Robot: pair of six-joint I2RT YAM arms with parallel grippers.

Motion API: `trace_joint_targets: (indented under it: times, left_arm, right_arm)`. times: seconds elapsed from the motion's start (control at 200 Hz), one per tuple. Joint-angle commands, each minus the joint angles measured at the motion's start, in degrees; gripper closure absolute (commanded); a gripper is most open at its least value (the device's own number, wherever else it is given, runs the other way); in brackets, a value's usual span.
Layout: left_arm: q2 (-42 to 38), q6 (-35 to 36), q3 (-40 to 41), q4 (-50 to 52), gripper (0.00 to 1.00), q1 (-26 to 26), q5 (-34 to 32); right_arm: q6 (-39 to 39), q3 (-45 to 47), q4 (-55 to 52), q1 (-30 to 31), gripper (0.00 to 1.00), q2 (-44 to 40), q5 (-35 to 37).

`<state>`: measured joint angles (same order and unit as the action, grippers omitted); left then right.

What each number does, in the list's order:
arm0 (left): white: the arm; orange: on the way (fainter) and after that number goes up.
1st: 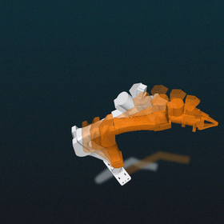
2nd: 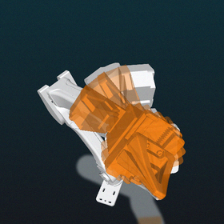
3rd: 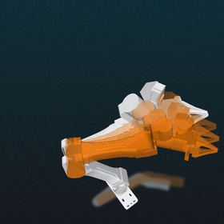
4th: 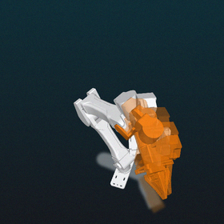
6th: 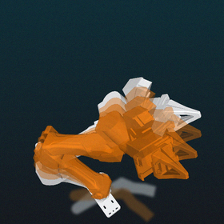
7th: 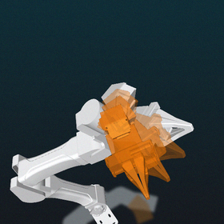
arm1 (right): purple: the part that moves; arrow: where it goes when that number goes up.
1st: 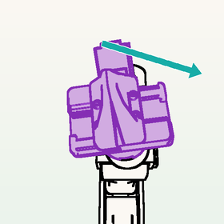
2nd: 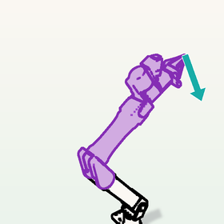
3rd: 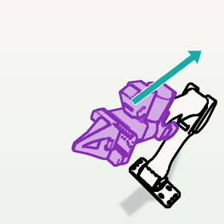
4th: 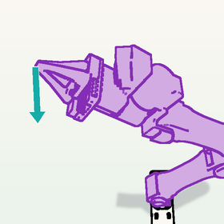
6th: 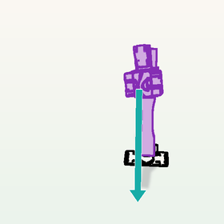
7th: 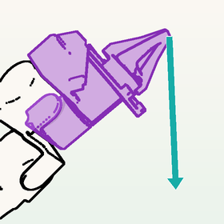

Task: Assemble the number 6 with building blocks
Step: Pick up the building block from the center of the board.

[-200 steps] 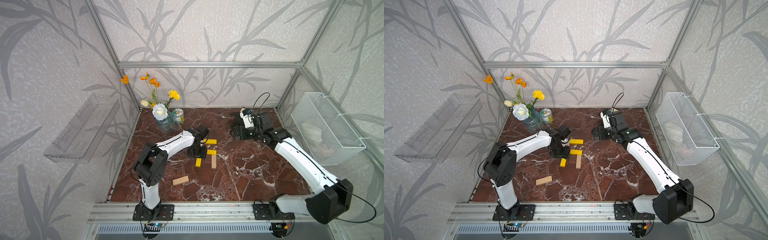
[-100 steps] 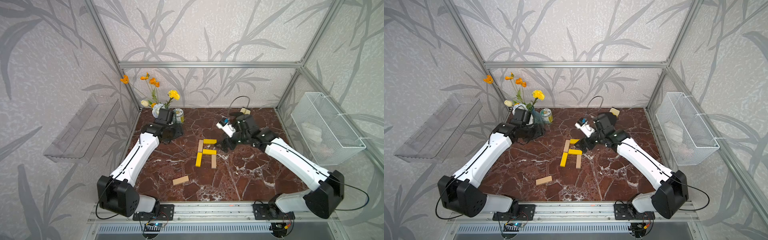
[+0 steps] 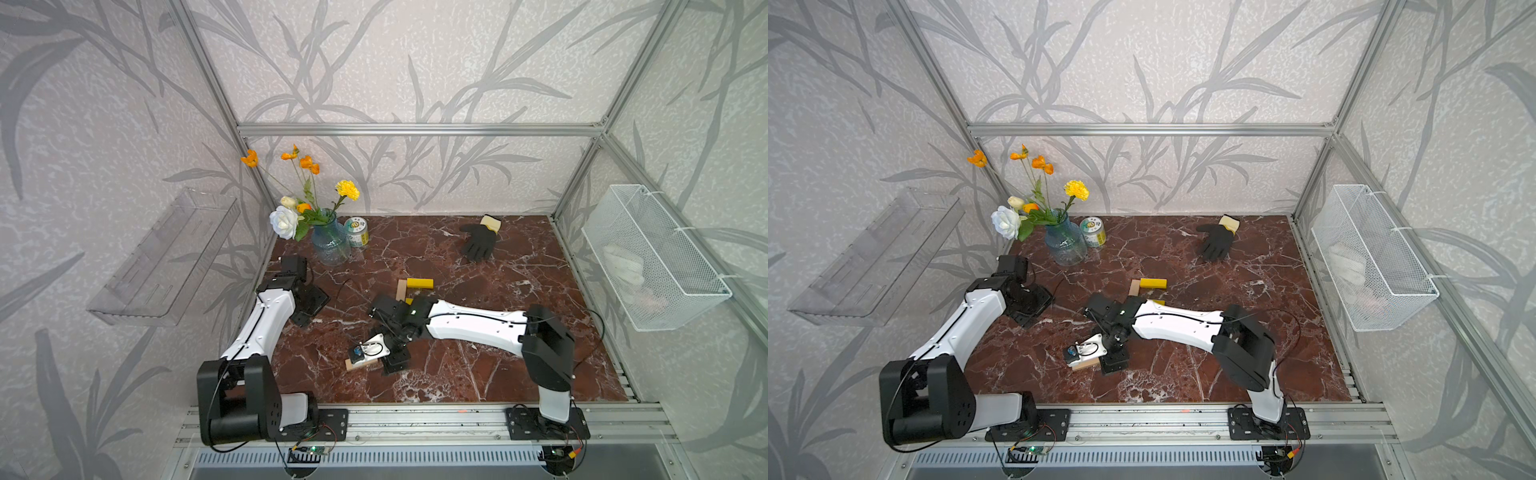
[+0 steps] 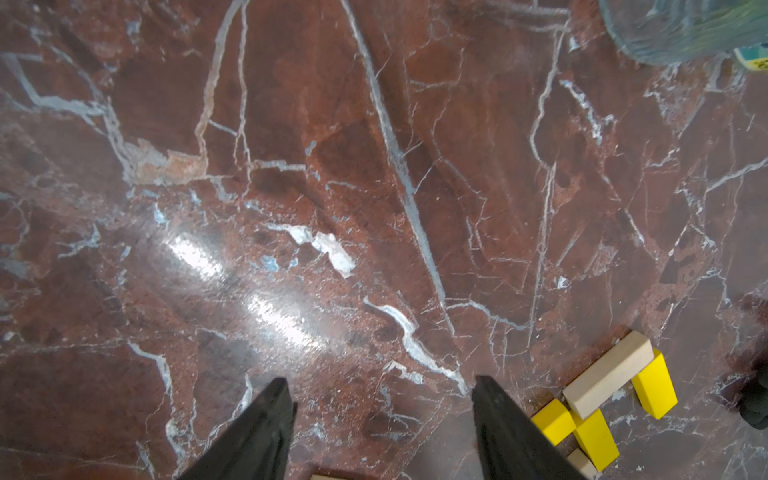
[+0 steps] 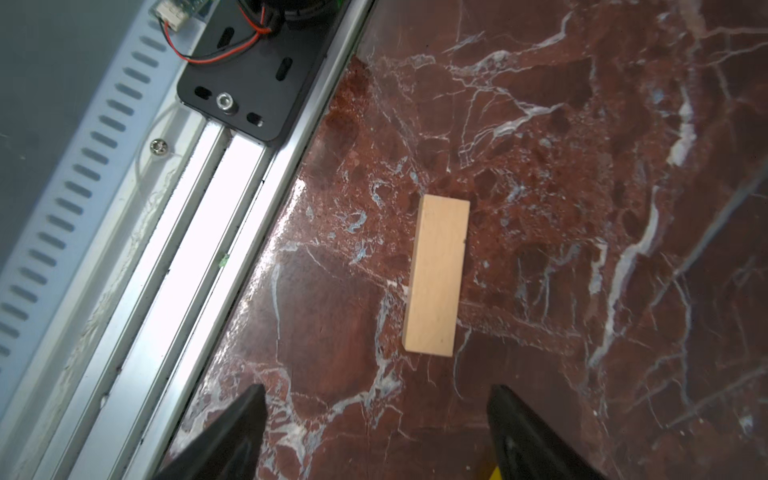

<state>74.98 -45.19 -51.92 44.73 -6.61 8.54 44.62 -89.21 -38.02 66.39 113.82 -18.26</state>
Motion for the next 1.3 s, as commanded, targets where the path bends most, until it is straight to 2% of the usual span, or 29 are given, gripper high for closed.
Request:
trace_joint_targets:
  times: [0.0, 0.365, 0.62, 0.915, 0.95, 1.015, 1.055, 1.15, 1.295]
  left_arm:
    - [-2.3, 0.8, 1.0, 2.6, 0.3, -1.7, -2.4]
    - [-3.4, 2.8, 4.1, 2.2, 0.3, -5.6, -1.3]
    - [-3.4, 4.3, 3.9, 1.9, 0.3, -6.7, -0.6]
    - [-4.1, 5.0, 5.5, 1.5, 0.3, -7.5, 0.6]
    - [-4.2, 5.0, 5.6, 1.3, 0.3, -7.5, 0.7]
    - [-4.5, 5.0, 6.0, 1.1, 0.3, -7.6, 0.8]
    - [-4.5, 5.0, 6.3, 1.0, 0.3, -7.6, 0.9]
    - [-5.1, 4.8, 7.3, 0.7, 0.3, -7.6, 1.1]
    - [-6.2, 4.4, 8.3, 0.2, 0.3, -7.6, 1.3]
  right_arm:
    - [-3.2, -5.6, -4.1, 1.0, 0.22, 3.7, 4.0]
    - [-9.5, -8.2, -1.8, 3.1, 0.3, 10.4, 10.8]
    - [-11.0, -10.9, -0.8, 3.4, 0.3, 13.5, 12.1]
    - [-11.4, -14.5, -5.3, 3.4, 0.31, 17.7, 13.3]
    - [-11.3, -14.0, -5.7, 3.4, 0.35, 17.8, 13.4]
    - [-11.3, -12.3, -5.9, 3.4, 0.53, 17.6, 13.7]
    - [-11.4, -11.1, -5.7, 3.4, 0.6, 17.2, 14.0]
    - [-11.8, -8.5, -4.7, 3.5, 0.63, 16.0, 14.5]
    - [-12.6, -4.9, -2.3, 3.4, 0.8, 13.2, 15.7]
